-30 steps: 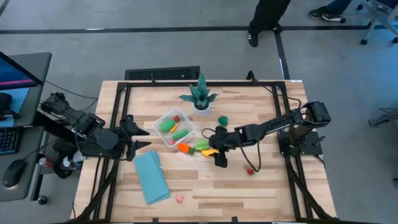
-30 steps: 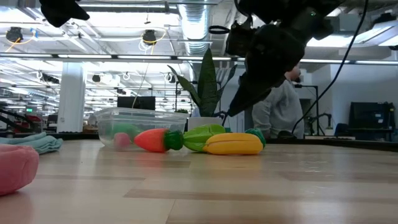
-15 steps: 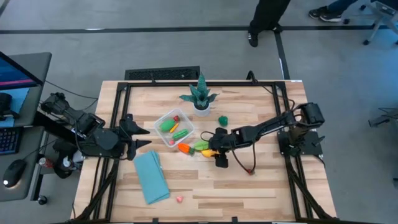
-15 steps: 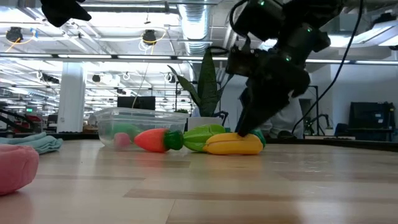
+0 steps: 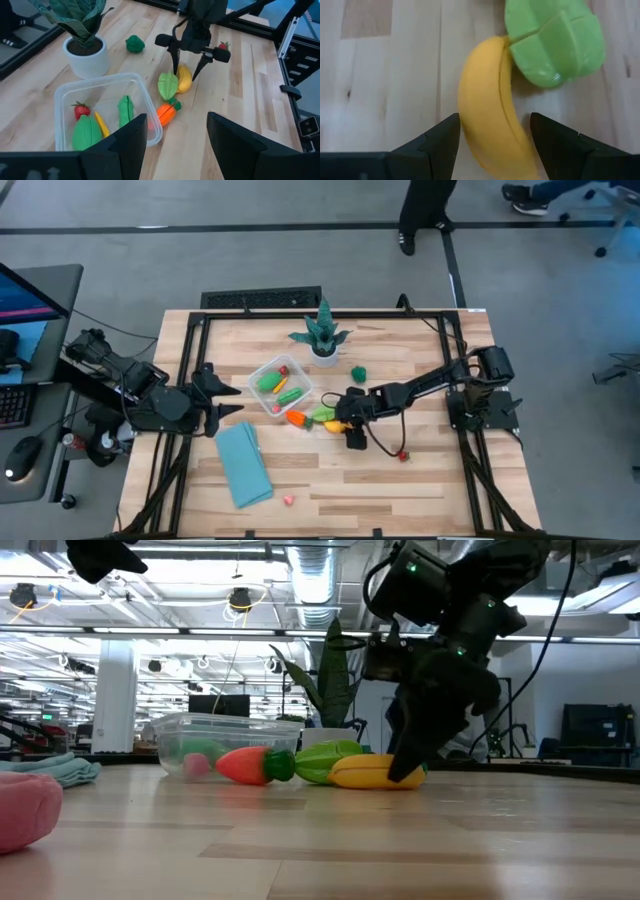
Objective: Pick and placing Produce into tupperware
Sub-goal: Put the yellow banana into the transparent container
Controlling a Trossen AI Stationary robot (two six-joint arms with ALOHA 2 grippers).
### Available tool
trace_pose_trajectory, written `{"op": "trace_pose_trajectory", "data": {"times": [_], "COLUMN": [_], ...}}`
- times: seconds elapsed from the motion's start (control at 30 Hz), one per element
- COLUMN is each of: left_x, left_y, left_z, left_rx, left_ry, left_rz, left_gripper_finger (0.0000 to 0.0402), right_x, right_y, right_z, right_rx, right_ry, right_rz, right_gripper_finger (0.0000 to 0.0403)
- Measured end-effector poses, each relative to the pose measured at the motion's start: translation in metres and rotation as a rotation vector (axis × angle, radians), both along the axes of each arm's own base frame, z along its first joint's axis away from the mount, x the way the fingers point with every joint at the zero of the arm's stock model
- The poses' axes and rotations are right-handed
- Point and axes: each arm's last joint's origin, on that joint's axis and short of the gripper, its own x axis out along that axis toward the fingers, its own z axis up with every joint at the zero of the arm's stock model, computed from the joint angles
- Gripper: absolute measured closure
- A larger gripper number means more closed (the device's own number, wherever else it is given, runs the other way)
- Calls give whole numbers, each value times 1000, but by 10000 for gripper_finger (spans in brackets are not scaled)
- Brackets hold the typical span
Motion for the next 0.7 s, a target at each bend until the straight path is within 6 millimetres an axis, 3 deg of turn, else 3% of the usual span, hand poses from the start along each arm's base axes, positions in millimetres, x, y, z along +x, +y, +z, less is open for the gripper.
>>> {"op": "trace_pose_trajectory", "data": {"times": [0.27,0.7], "left_x": [0,0], "left_y": [0,0], "left_z": [0,0], "left_rx": [7,7], "left_ry": [-1,-1], "left_rz": [8,8], "left_gripper_finger": [205,205], "right_x": [-1,-1], "right_y": [0,0], "right_z": [-1,-1], "right_rx": [-1,-2], "right_ry": [9,13], "right_rz": [-1,-2], "right_gripper_finger": [180,244]}}
